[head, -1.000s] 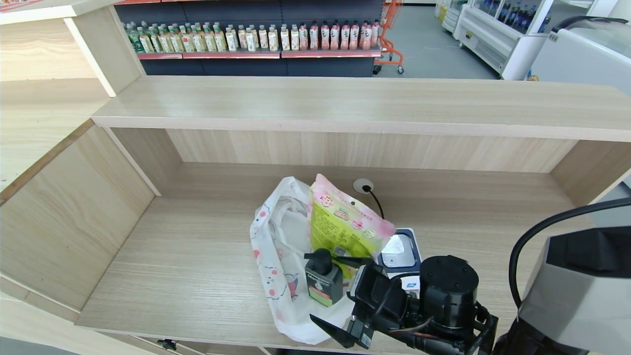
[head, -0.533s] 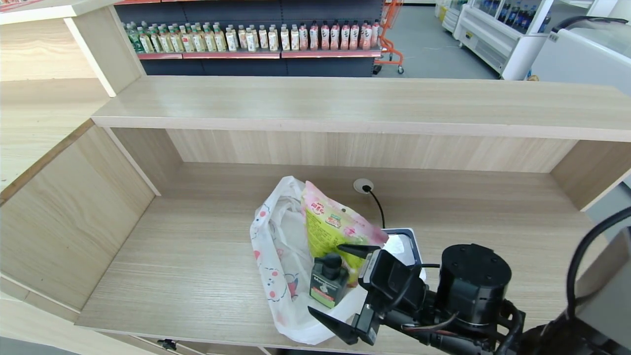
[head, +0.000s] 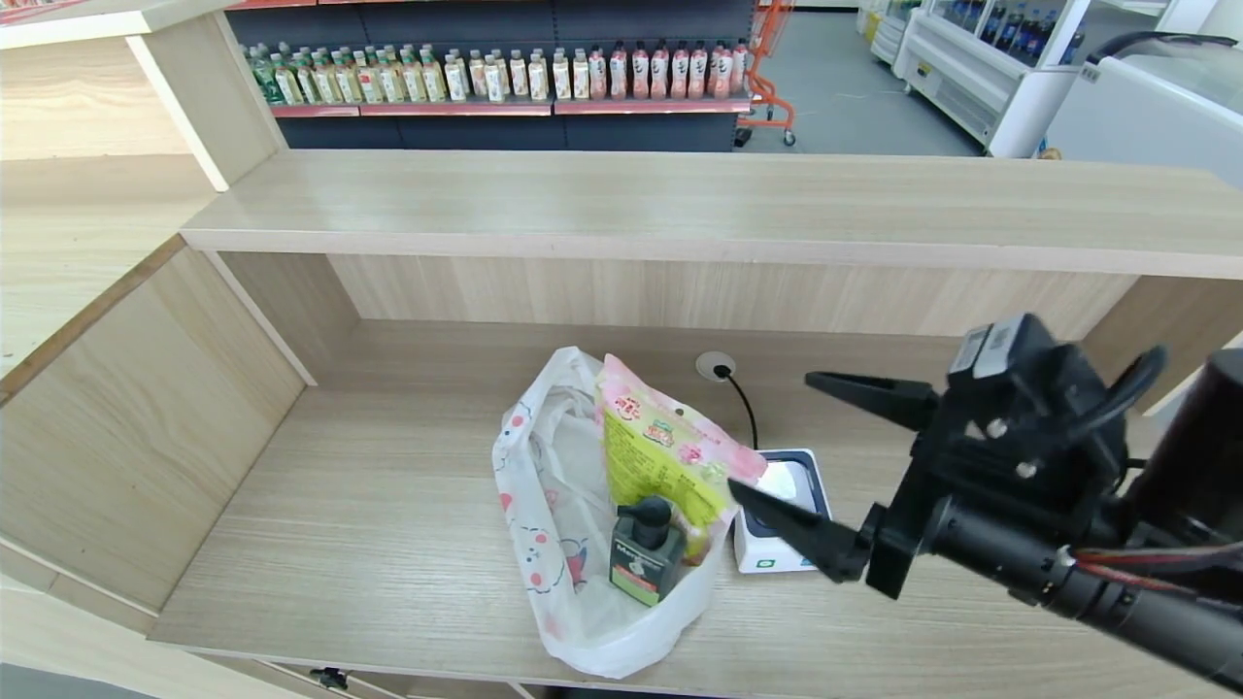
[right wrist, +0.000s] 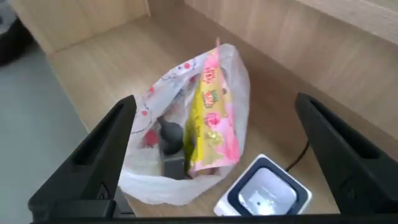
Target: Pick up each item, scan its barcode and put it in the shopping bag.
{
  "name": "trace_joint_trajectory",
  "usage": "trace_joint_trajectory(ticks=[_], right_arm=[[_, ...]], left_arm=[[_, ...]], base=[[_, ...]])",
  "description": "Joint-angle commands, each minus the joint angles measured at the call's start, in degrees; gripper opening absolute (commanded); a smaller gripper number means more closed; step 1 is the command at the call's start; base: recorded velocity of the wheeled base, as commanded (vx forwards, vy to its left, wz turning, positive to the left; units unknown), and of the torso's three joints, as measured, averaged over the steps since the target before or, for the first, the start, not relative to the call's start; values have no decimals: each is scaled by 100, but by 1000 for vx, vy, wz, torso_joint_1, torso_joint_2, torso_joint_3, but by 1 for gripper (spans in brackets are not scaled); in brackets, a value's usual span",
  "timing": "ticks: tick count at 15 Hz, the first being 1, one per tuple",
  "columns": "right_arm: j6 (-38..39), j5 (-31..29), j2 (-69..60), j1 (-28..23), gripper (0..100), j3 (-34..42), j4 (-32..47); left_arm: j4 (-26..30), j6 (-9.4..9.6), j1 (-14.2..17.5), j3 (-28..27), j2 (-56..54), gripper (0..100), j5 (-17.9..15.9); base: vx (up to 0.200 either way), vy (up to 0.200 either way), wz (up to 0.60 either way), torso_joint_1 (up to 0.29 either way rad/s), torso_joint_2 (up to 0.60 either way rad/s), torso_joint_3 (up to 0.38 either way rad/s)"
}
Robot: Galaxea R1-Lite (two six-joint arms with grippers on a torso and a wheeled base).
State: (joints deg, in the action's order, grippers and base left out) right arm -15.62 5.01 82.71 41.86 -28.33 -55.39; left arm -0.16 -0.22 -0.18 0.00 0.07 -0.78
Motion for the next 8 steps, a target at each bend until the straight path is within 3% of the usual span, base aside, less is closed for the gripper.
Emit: trace_joint_trajectory(ticks=[1,3,8], right_arm=[[261,-229,-475,-425,100,-6,29],[718,-440,-423,-873,100,-15,99],[1043,-519,-994,-1514,100,-102,1233]], left_arm=[[-2,-4,1,0,1,100,-1],[-2,-4,1,0,1,100,-1],[-2,-4,1,0,1,100,8]], base=[[0,0,0,0,0,0],[0,0,0,0,0,0],[0,0,0,0,0,0]])
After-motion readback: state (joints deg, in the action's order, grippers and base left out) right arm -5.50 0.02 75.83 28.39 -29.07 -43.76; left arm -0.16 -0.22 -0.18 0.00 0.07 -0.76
